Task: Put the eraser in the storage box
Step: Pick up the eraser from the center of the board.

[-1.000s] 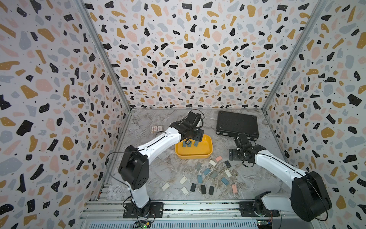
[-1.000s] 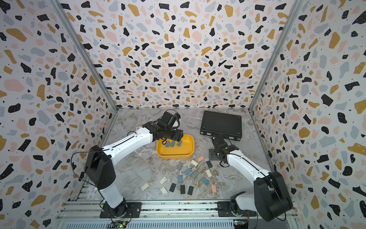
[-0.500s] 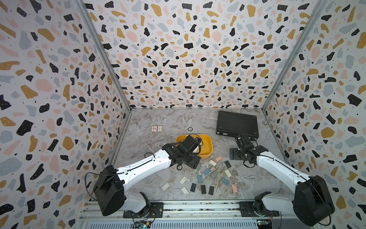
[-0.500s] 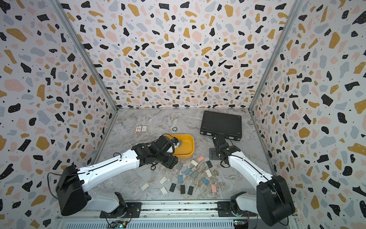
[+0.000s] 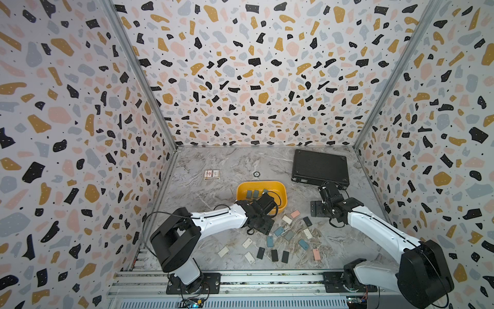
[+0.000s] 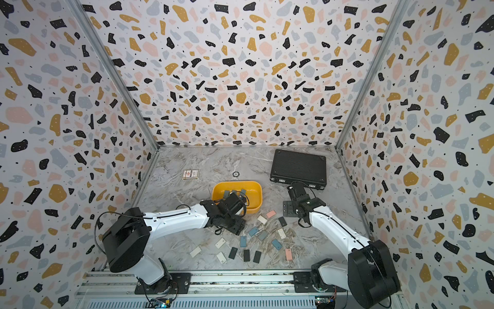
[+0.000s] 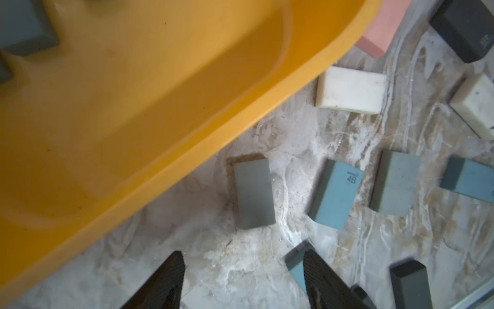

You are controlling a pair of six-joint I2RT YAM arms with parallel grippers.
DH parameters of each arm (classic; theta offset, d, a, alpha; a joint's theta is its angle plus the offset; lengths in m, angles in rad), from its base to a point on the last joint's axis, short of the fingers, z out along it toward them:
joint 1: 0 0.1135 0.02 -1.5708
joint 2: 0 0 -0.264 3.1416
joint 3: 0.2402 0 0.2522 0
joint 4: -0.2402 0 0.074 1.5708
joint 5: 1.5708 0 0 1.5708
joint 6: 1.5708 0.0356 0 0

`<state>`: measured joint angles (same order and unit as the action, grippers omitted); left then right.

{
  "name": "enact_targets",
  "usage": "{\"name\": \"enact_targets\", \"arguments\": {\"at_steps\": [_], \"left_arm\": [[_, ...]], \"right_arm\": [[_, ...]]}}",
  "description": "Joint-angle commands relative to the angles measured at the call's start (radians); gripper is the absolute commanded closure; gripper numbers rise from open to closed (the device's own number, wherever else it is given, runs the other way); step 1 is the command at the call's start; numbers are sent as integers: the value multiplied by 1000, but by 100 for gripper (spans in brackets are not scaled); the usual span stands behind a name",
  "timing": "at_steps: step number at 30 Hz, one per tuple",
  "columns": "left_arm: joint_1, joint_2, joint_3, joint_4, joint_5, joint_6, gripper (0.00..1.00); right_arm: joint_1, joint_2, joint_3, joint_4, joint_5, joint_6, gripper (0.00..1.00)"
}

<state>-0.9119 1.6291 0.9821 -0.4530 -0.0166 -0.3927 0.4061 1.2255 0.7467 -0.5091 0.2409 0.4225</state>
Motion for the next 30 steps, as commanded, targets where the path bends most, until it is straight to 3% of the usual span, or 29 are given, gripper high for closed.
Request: {"name": "enact_targets", "arguments": {"at_steps": [1,21,30], "left_arm": [[-5,22,8,61,-13,-30,29],[-7,121,54,67,-19,-38,31],[-13,144,69,65,-4,-39,39]], "right_arm": [[4,-29,-4,-25,19,-2,5],[5,-24,-6,-23,20,-3,5],[5,-26,-7,-24,21,-5,5]]}}
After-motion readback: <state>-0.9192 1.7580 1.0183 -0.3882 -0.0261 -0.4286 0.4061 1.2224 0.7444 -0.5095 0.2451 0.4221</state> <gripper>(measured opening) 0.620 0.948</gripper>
